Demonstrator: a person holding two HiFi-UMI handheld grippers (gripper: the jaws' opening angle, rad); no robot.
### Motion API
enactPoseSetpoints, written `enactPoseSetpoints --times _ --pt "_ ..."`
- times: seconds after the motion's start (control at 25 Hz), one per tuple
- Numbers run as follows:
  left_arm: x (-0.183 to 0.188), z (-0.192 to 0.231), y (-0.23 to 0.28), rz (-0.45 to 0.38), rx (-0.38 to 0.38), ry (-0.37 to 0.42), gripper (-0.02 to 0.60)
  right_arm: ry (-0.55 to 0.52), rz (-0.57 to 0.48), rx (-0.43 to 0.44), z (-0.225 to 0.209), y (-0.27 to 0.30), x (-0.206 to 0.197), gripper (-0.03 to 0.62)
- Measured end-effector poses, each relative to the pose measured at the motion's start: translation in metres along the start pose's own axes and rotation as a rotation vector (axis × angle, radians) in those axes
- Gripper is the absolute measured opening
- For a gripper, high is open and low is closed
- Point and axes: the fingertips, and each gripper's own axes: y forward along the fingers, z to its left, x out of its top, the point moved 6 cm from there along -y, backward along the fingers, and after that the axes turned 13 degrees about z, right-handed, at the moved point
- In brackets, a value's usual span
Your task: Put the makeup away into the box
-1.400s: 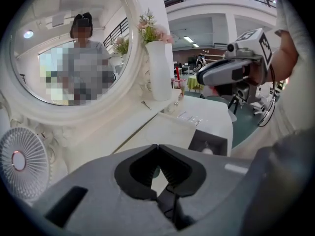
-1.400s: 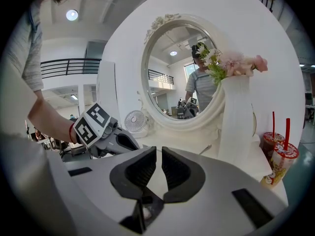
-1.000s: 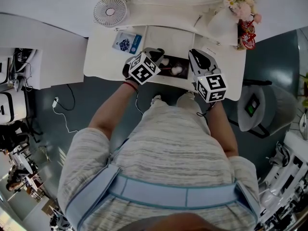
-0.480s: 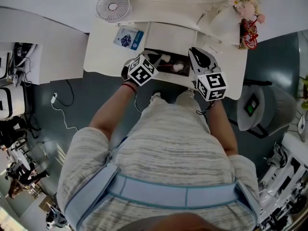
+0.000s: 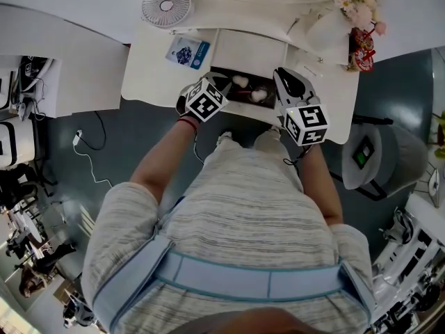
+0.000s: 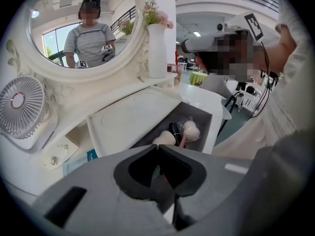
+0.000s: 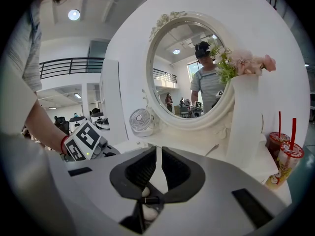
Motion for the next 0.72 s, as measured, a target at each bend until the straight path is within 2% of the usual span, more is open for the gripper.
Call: enactPoseSetpoints --times 0.24,0.28,0.36,0.4,0.72 --pt "0.0007 0.0021 -0.0013 -0.017 0.010 -0.019 0.027 -0.004 -0.004 0.002 0.0027 -0.0011 0.0013 0.014" --pt "0.0011 0.0016 -0.0015 -0.021 0.008 -0.022 0.049 -0.004 -0.004 0.001 0.0027 -0.0018 0.0011 0.014" --pt "0.0016 0.0006 -0.0010 -0.023 0.007 -0.023 0.138 -0.003 -0.004 -0.002 0.0020 -0.0028 0.0004 0.014" --pt "0.0020 0.0003 -0.0008 -0.023 0.006 -0.021 0.150 -0.002 -0.004 -0.004 0.0014 -0.0031 0.0002 0.014" --pt "0.0082 0.0019 -0.0070 -0.047 0.012 -0.016 0.156 -0.001 -0.007 -0.008 0.0008 -0.0041 0.0009 0.014"
